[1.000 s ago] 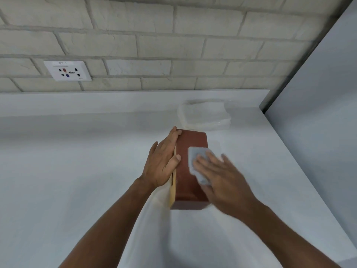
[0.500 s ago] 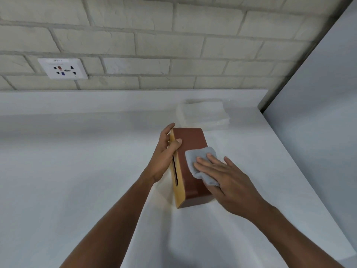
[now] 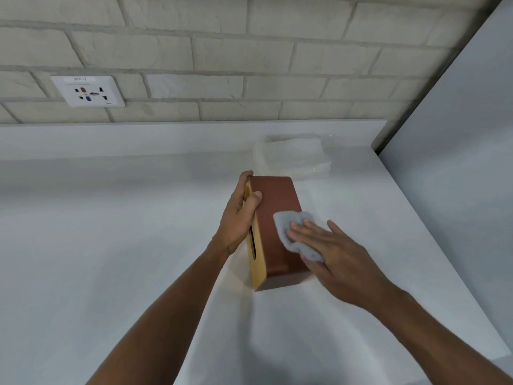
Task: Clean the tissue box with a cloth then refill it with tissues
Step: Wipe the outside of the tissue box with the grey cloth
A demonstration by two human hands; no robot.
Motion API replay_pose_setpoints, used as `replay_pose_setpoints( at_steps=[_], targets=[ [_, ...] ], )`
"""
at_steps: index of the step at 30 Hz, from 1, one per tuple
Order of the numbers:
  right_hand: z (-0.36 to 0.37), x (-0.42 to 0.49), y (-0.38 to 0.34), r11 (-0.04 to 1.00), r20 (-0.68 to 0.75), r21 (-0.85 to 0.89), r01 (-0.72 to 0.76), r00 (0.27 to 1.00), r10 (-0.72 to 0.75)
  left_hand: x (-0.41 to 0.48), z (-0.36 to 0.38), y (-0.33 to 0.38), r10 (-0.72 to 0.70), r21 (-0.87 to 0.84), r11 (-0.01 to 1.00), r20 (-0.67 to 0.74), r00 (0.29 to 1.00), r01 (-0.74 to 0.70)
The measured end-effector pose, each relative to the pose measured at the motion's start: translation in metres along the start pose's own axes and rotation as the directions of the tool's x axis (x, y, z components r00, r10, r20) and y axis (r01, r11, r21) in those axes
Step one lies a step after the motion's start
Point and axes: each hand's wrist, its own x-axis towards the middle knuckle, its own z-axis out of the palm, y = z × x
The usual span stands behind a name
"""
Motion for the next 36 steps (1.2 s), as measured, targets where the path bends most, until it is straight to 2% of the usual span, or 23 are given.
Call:
replay_pose_setpoints(
  at_steps=[2,3,6,8,11,13,18,23,29,34,36],
  targets=[
    [0.001,0.014,-0.009,0.996,-0.037,0.018,-0.089,0.995,0.089,0.001,0.0,-0.001,0.006,0.034,0.999,-0.001,1.0,-0.006],
    [0.004,0.019,-0.019,0.997,-0.052,0.004,-0.079,0.995,0.079,0.002,0.0,-0.001,0.006,0.04,0.999,0.0,1.0,-0.006],
    [0.016,0.015,-0.037,0.998,0.012,-0.008,0.065,0.998,-0.065,0.003,-0.001,-0.003,0.014,0.037,0.999,0.014,1.0,-0.014],
    [0.013,0.002,-0.023,0.993,0.05,-0.011,0.122,0.991,-0.121,0.003,-0.002,-0.003,0.017,0.038,0.999,0.022,1.0,-0.017],
    [0.002,0.006,0.005,1.0,0.023,-0.015,-0.002,1.0,0.002,0.003,-0.002,-0.001,-0.008,0.07,0.998,0.014,1.0,0.007],
    [-0.002,0.02,-0.002,0.998,-0.008,-0.018,-0.067,0.998,0.067,0.003,-0.002,-0.001,-0.007,0.084,0.996,0.008,1.0,0.007],
    [0.008,0.002,-0.024,0.985,0.071,-0.134,0.111,0.992,-0.103,0.003,-0.003,-0.001,0.007,0.076,0.997,0.014,1.0,-0.008],
    [-0.003,0.018,-0.018,0.969,-0.001,-0.246,-0.013,1.0,0.013,0.002,-0.003,0.002,-0.005,0.081,0.997,0.027,1.0,0.003],
    [0.0,-0.006,-0.03,0.95,0.016,-0.295,0.104,0.994,-0.104,0.001,-0.003,0.004,0.008,0.081,0.997,0.048,0.999,-0.011],
    [0.003,0.033,-0.038,0.951,-0.019,-0.308,-0.002,1.0,-0.004,0.003,-0.004,0.003,0.034,0.146,0.988,0.053,0.998,-0.042],
    [0.004,0.021,-0.039,0.951,0.005,-0.308,0.034,0.999,-0.034,0.003,-0.005,0.004,0.029,0.13,0.991,0.048,0.998,-0.035]
  ],
)
